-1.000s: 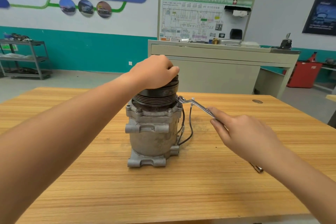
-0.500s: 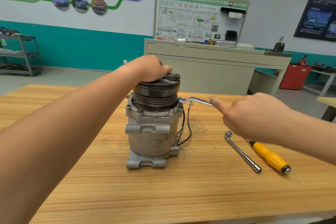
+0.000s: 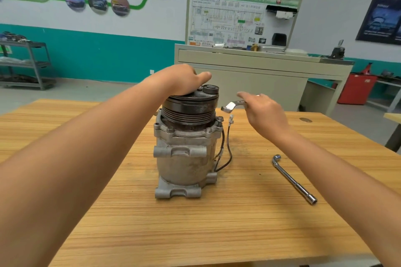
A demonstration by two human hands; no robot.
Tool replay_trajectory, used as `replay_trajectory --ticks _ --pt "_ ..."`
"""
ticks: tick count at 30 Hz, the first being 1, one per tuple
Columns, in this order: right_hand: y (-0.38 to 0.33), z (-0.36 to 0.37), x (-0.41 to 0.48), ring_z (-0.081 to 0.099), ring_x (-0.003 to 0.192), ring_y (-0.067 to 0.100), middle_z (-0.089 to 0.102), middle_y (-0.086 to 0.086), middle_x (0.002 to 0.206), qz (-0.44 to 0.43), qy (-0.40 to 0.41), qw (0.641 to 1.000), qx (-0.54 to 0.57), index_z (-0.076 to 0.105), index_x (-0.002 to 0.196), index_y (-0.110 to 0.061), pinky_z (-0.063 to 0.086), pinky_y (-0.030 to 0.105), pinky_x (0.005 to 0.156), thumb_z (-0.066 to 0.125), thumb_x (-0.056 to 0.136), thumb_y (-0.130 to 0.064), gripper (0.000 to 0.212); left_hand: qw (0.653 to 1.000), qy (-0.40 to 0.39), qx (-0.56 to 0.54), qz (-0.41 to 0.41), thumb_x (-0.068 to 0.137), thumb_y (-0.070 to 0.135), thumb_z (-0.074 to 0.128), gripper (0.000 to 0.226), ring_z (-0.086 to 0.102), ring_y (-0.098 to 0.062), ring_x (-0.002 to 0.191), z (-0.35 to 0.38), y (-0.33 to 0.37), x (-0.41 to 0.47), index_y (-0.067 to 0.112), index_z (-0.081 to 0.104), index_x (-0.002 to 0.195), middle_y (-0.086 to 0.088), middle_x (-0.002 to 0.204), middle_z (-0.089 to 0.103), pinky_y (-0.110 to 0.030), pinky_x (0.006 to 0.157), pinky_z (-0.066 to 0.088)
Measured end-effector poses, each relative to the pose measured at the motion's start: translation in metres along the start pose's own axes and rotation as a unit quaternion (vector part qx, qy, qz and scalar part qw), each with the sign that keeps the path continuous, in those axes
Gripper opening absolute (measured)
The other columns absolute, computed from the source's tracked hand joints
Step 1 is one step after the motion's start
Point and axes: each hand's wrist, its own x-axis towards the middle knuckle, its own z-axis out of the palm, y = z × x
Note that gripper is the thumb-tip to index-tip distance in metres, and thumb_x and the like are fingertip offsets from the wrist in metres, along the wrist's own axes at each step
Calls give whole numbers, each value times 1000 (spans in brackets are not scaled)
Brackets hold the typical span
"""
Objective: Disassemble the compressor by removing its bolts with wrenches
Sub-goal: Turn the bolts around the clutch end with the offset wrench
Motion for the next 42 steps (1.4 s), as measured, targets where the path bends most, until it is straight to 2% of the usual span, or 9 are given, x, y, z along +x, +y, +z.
replay_trajectory --ticks 4,9,13,22,27,32,36,39,42 --pt "0 -53 -24 36 36 7 39 -5 47 126 -18 981 145 26 143 -13 26 15 34 41 95 -6 51 1000 1 4 4 96 57 25 66 46 -31 122 1 0 1 9 51 132 -14 137 50 -38 95 35" --pt "-18 -94 -45 48 50 12 51 -2 59 111 -232 965 53 4 143 -43 34 24 43 33 95 -19 61 1000 5 3 3 96 57 26 65 46 -31 123 0 0 1 8 50 132 -14 137 50 -38 96 36" --pt "-40 -92 -46 44 55 12 45 -4 61 80 -313 945 -53 -14 136 -50 32 27 43 30 93 -16 71 1000 8 7 7 97 56 26 64 47 -32 121 1 -1 2 8 51 131 -15 135 51 -34 87 33" --pt "-69 -101 -25 37 45 14 39 -2 57 -22 -352 893 -280 0 145 -11 31 25 36 41 83 2 76 1000 10 11 10 97 55 26 64 47 -31 120 3 -1 5 8 51 131 -14 135 51 -33 83 32" --pt "-41 -111 -8 34 46 9 34 -6 55 -155 -353 876 -290 -2 143 -19 37 23 42 28 95 -49 63 1000 8 11 12 97 55 27 63 49 -31 117 3 -1 6 8 52 130 -15 132 53 -33 81 31" --pt "4 -94 14 33 42 10 39 -6 56 -261 -317 849 -332 -6 143 -23 27 22 41 23 99 -29 53 1000 20 4 13 97 54 27 62 50 -29 108 4 -3 5 7 55 125 -16 127 55 -31 79 32" --pt "23 -65 32 54 63 15 57 -3 79 -239 -255 904 -245 19 141 -20 44 24 50 42 94 -9 53 1000 24 -4 13 96 55 26 63 48 -26 98 4 -4 4 7 56 123 -15 125 56 -31 78 32" --pt "19 -30 36 67 72 29 69 16 86 -254 -129 945 -163 60 108 2 57 42 69 67 75 10 35 1000 27 -8 10 96 56 26 64 48 -26 97 5 -4 5 7 57 122 -15 124 57 -31 78 32" --pt "-1 4 31 69 69 29 71 19 82 -201 -46 976 -73 67 87 7 53 54 75 73 65 16 25 999 37 -12 7 96 56 26 64 51 -30 111 5 -5 6 7 56 124 -15 126 56 -31 80 33"
